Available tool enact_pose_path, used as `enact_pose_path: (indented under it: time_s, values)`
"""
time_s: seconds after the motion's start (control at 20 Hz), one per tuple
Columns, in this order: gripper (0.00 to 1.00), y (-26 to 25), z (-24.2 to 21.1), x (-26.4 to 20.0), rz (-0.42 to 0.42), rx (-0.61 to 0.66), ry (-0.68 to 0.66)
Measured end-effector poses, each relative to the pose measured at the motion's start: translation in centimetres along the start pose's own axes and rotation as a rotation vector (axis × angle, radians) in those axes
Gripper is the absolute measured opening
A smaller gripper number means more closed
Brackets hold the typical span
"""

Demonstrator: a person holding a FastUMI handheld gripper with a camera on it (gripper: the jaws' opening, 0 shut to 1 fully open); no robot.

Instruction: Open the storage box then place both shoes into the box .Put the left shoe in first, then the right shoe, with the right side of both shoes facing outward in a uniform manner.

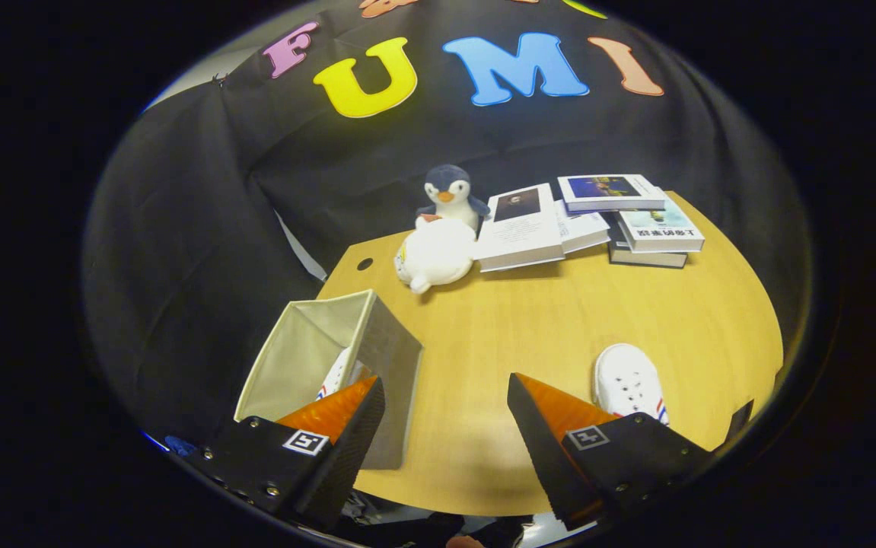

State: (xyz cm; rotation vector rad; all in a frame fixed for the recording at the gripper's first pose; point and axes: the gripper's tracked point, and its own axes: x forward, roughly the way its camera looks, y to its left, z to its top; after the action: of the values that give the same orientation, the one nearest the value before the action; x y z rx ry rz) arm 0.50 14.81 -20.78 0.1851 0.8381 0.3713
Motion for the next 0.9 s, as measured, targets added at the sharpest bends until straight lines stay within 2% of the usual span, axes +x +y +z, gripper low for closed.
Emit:
enact_pose_path:
  time_s: [0.45, 0.9]
  values:
    - [0.98, -14.1, -1.9, -1.6, -0.23, -0.047, 0.037]
    - [0.98, -22.8, -7.4, -0.2, -0.331, -0.096, 0.207]
